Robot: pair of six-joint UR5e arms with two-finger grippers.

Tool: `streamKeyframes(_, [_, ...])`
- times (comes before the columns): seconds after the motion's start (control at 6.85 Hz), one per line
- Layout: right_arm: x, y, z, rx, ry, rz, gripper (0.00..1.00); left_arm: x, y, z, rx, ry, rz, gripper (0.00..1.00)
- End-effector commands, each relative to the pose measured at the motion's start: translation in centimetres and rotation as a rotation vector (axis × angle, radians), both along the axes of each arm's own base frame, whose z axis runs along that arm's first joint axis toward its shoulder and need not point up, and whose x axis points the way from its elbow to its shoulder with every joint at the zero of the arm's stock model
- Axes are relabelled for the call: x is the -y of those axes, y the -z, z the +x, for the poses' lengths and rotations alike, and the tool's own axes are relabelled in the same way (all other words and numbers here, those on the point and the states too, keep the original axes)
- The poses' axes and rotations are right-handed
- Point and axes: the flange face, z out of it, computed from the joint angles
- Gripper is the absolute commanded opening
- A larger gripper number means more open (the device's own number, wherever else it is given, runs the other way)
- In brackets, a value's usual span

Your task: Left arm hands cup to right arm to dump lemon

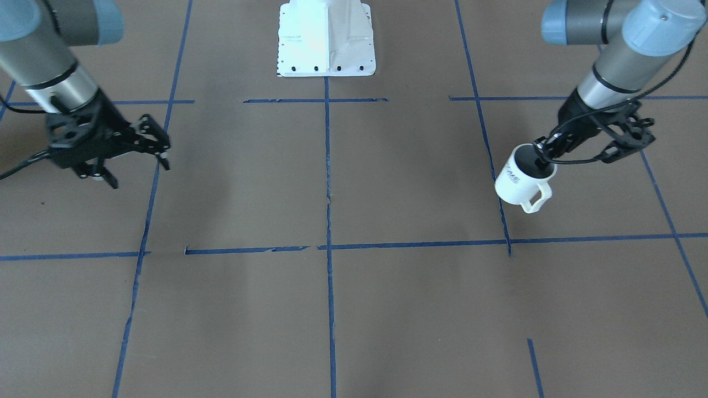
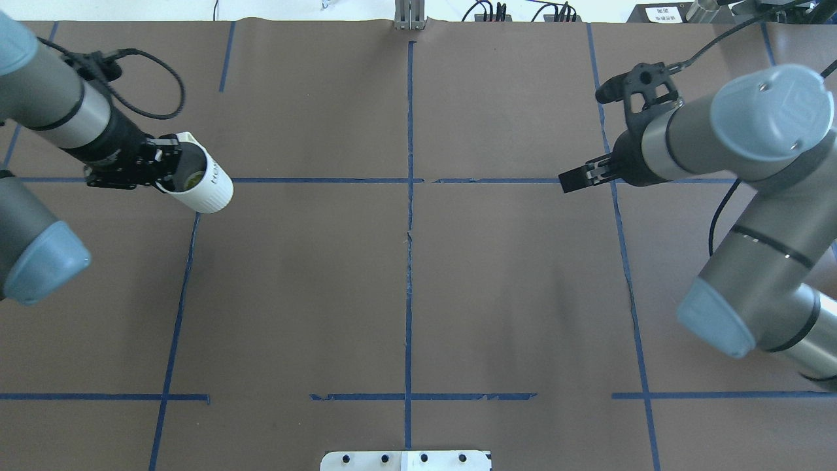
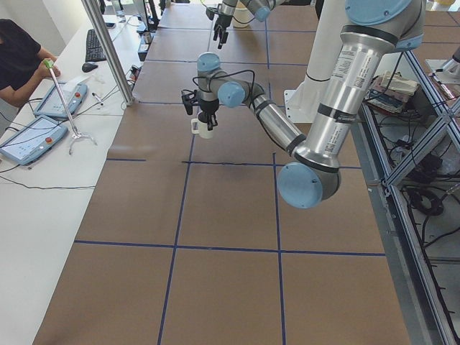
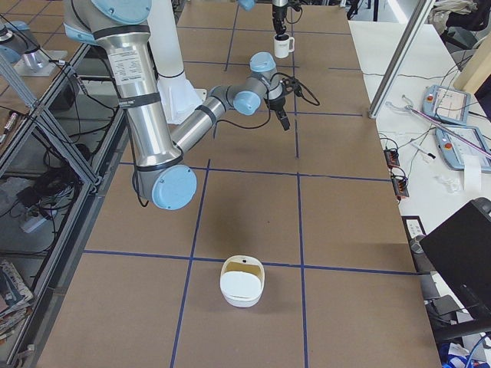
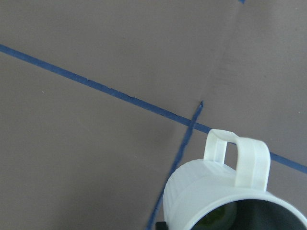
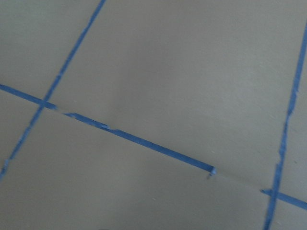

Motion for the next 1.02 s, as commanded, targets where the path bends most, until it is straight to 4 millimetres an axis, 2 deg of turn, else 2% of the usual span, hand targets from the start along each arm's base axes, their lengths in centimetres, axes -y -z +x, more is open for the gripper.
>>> streamKeyframes(0.0, [-4.2, 6.1, -6.4, 0.048, -0.056, 0.117, 1.0, -2.2, 12.1, 6.4, -0.046, 0.077, -0.175, 0.0])
streamKeyframes(0.15, [-5.2, 7.2, -7.6, 0.068, -0.055, 0.151, 0.99, -2.0, 15.0, 8.3, -0.072, 0.107, -0.234, 0.0])
streamKeyframes(0.29, [-6.9, 7.9, -8.7, 0.118, -0.125, 0.258, 0.98, -1.8, 16.8, 10.6, -0.082, 0.08, -0.266, 0.0])
streamKeyframes(0.44, [-8.9, 9.0, -9.8, 0.177, -0.184, 0.376, 0.99, -1.4, 18.8, 11.7, -0.091, 0.102, -0.295, 0.0])
streamKeyframes(0.58, [-9.8, 9.6, -9.8, 0.24, -0.186, 0.417, 0.99, -0.8, 19.9, 12.5, -0.116, 0.101, -0.281, 0.0])
streamKeyframes(0.73, [-10.2, 9.7, -9.6, 0.29, -0.191, 0.431, 0.99, 0.1, 20.6, 13.9, -0.142, 0.126, -0.3, 0.0])
streamKeyframes(0.88, [-11.2, 9.3, -9.7, 0.321, -0.209, 0.447, 0.99, 0.9, 22.1, 15.1, -0.173, 0.143, -0.312, 0.01])
